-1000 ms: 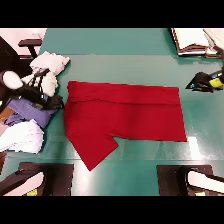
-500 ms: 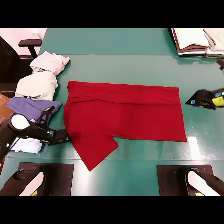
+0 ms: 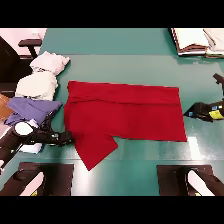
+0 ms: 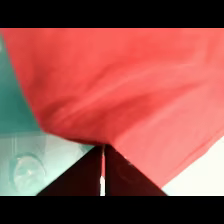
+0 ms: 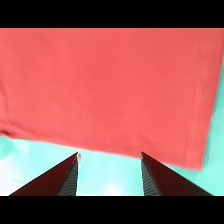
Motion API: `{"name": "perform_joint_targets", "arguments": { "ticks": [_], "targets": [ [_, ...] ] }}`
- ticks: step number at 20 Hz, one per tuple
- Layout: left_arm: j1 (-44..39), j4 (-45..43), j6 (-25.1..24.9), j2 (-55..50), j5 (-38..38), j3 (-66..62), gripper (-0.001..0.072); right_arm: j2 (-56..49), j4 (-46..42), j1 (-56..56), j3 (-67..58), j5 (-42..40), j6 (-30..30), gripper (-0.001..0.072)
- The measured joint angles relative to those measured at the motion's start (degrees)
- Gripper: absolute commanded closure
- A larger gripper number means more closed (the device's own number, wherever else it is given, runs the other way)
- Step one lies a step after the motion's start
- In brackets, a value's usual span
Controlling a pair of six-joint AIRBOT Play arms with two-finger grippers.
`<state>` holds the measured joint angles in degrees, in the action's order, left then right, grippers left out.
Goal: Fold the shirts.
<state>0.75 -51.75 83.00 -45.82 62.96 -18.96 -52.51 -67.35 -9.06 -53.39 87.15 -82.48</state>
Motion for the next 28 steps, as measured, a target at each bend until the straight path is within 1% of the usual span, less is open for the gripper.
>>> {"name": "perform_joint_targets", "arguments": {
  "ticks": [1, 2, 3, 6, 7, 8, 11, 14, 15, 16, 17, 18, 20, 21, 23, 25, 28],
  "targets": [
    [0.0, 0.33, -0.37, 0.0, 0.0, -0.87, 0.0685, 0.15, -0.17, -2.21, 1.64, 0.52, 0.0, 0.0249],
    [0.0, 0.39, -0.72, 0.0, 0.04, -1.81, 0.0685, 0.24, -0.46, -4.63, 3.63, 1.03, 0.0, 0.0181],
    [0.0, 0.48, -1.11, 0.0, 0.24, -2.91, 0.0685, 0.28, -0.9, -7.3, 5.99, 1.44, 0.0, 0.0157],
    [-0.02, 0.7, -1.9, 0.0, 0.87, -5.55, 0.0685, 0.35, -2.08, -15.45, 14.53, 0.46, 0.0, 0.0163],
    [0.0, 0.76, -2.03, 0.0, 0.87, -6.19, 0.0685, 0.35, -2.19, -17.38, 17.09, -0.7, 0.0, 0.0214],
    [0.0, 0.76, -2.12, 0.0, 0.94, -6.58, 0.0685, 0.35, -2.32, -18.93, 19.61, -1.88, 0.0, 0.0239],
    [0.0, 0.79, -2.32, 0.02, 1.09, -7.28, 0.0685, 0.35, -1.66, -21.33, 24.83, -6.25, 0.02, 0.0243],
    [0.0, 0.81, -2.38, 0.02, 1.11, -7.52, 0.0685, -0.57, 1.2, -22.23, 26.91, -10.32, -0.02, 0.0244],
    [0.0, 0.79, -2.38, 0.0, 1.11, -7.58, 0.0685, -1.49, 2.36, -22.34, 27.04, -10.71, 0.0, 0.0328],
    [0.0, 0.81, -2.4, 0.02, 1.11, -7.61, 0.0685, -2.86, 3.34, -22.27, 27.02, -11.23, 0.0, 0.0385],
    [0.0, 0.81, -2.4, 0.02, 1.11, -7.63, 0.0685, -4.39, 3.89, -21.75, 26.69, -11.58, 0.07, 0.0419],
    [0.0, 0.81, -2.43, 0.02, 1.09, -7.65, 0.0686, -5.95, 4.63, -20.63, 26.21, -12.22, 0.37, 0.0519],
    [0.0, 0.63, -2.47, 0.02, 1.4, -7.85, 0.0687, -8.55, 4.48, -17.4, 24.68, -13.53, 0.7, 0.0674],
    [0.0, 0.11, -2.49, 0.02, 2.27, -8.17, 0.0688, -9.6, 4.04, -15.32, 23.54, -13.97, 0.81, 0.0694],
    [0.0, -1.68, -2.45, 0.92, 4.68, -9.18, 0.0688, -10.51, 1.75, -11.1, 21.14, -14.19, 0.79, 0.0694],
    [0.0, -4.22, -1.42, 4.0, 7.76, -9.86, 0.0688, -9.38, -2.36, -7.3, 18.88, -13.73, 0.2, 0.0695],
    [0.0, -6.69, 1.55, 10.91, 14.88, -10.4, 0.0688, -3.74, -7.21, -3.02, 16.11, -7.19, -1.2, 0.0695]
  ]
}}
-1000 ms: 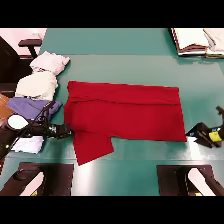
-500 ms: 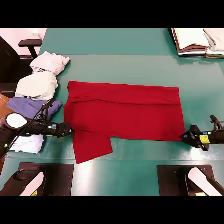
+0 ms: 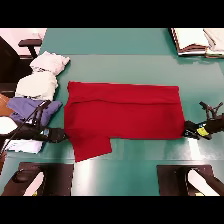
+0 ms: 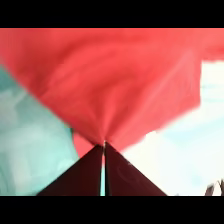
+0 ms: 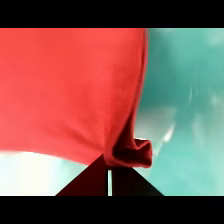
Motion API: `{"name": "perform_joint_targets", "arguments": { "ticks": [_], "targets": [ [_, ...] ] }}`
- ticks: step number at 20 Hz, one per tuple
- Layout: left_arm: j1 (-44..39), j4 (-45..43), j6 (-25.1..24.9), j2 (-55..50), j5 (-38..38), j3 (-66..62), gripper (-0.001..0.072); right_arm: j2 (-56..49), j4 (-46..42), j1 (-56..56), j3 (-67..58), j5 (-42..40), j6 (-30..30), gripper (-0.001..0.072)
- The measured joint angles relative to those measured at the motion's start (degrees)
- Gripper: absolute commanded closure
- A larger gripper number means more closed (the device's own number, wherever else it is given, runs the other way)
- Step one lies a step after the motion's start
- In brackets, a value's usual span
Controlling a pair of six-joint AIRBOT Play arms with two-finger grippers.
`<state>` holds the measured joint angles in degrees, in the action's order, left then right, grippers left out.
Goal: Fold the shirts.
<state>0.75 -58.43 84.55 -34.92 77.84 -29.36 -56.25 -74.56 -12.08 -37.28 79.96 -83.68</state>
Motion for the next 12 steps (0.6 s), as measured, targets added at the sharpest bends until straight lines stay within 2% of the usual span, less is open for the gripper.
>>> {"name": "perform_joint_targets", "arguments": {
  "ticks": [3, 5, 8, 12],
  "targets": [
    [0.0, -0.48, 2.36, 4.55, 6.47, -1.7, 0.0689, 6.99, -4.48, 2.62, -3.19, 6.01, -1.9, 0.0696],
    [0.0, -0.59, 2.93, 5.16, 6.38, -3.87, 0.0689, 9.2, -5.7, 4.39, -6.14, 7.89, -3.15, 0.0696],
    [-0.02, -0.87, 1.75, 0.76, 2.03, -7.85, 0.0688, 6.67, -6.84, 7.85, -11.69, 7.28, -4.33, 0.0696],
    [0.0, -1.09, -3.26, -14.1, -6.51, -17.0, 0.0686, -4.31, -7.15, 11.45, -21.24, 2.8, -5.4, 0.0696]
  ]
}}
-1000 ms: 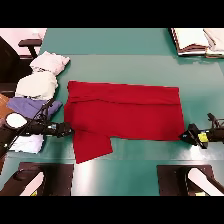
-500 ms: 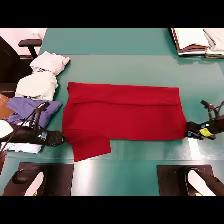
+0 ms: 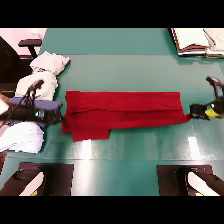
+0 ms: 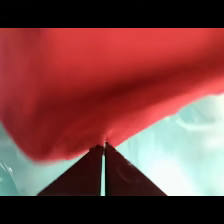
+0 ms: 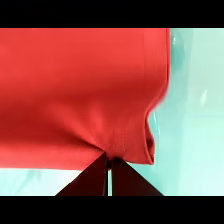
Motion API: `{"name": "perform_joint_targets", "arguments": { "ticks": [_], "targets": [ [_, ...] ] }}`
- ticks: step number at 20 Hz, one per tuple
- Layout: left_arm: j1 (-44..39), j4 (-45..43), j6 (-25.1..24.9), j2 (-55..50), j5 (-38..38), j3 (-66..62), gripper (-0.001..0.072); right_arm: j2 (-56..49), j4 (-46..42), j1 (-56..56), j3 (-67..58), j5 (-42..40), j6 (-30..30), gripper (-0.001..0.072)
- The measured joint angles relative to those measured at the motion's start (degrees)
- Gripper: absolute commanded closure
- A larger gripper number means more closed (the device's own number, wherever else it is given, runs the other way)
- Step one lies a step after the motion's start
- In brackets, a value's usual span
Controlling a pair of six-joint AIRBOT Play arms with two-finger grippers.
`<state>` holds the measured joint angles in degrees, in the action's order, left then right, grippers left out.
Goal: Fold the shirts.
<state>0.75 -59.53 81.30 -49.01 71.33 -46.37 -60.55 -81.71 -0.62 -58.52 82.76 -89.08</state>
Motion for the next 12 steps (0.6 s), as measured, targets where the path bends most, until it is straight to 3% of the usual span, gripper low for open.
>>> {"name": "perform_joint_targets", "arguments": {
  "ticks": [6, 7, 8, 9, 12],
  "targets": [
    [-0.02, -0.98, -3.08, -24.3, -8.39, -16.48, 0.0682, -18.45, 3.02, 0.94, -15.04, -3.37, -0.15, 0.0667],
    [-0.02, -1.05, -3.23, -26.99, -9.18, -18.14, 0.0595, -20.9, 4.11, 0.87, -17.14, -3.72, 0.11, 0.0474],
    [-0.02, -1.07, -3.41, -29.24, -10.23, -19.47, 0.0321, -23.37, 5.2, 0.72, -19.21, -3.85, 0.63, 0.0383],
    [0.0, -1.2, -3.43, -30.73, -10.93, -20.39, 0.0218, -25.49, 6.58, 0.52, -21.03, -3.96, 1.25, 0.037],
    [0.0, -1.16, -3.41, -33.24, -12.15, -23.37, 0.022, -30.12, 12.66, -1.42, -24.87, -3.54, 4.79, 0.0293]
  ]
}}
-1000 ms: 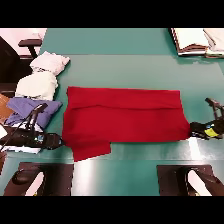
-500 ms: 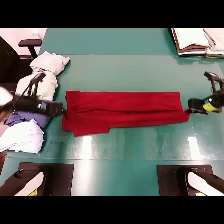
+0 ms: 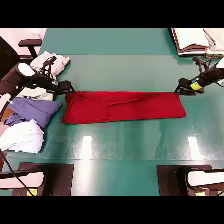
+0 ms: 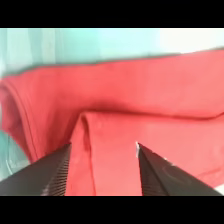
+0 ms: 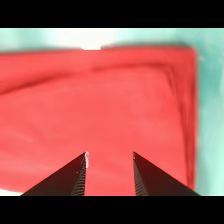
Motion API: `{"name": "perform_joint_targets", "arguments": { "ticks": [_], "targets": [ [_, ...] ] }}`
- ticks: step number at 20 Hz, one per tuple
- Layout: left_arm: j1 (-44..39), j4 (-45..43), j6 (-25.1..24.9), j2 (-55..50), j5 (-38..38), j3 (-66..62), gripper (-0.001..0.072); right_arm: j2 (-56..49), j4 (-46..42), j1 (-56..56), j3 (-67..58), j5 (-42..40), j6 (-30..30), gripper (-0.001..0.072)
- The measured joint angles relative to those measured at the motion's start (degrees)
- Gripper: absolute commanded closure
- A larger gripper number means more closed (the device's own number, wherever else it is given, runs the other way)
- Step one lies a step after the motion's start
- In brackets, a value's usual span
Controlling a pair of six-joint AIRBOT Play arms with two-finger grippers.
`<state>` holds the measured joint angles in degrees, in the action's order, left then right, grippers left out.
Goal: Fold the shirts.
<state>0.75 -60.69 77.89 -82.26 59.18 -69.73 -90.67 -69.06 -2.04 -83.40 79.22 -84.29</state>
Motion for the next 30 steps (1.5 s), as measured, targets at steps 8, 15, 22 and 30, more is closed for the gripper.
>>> {"name": "perform_joint_targets", "arguments": {
  "ticks": [8, 15, 22, 30],
  "targets": [
    [-1.33, 3.69, -0.22, -1.46, 5.88, -4.94, 0.0684, -0.48, 8.85, -15.37, 9.18, 1.66, 8.17, 0.0177],
    [-11.17, 5.22, 2.4, -2.56, -0.24, -5.2, 0.0685, -5.92, 20.37, -18.86, 15.1, 0.52, 13.55, 0.046],
    [-21.97, 7.41, 5.66, -10.25, -6.71, -7.32, 0.0685, -6.4, 22.36, -10.8, 7.8, -0.81, 15.43, 0.0696],
    [-30.51, 11.41, 6.8, -22.77, -8.48, -17.94, 0.0685, 7.28, 23.04, -1.53, -6.54, 2.12, 10.84, 0.0695]
  ]
}}
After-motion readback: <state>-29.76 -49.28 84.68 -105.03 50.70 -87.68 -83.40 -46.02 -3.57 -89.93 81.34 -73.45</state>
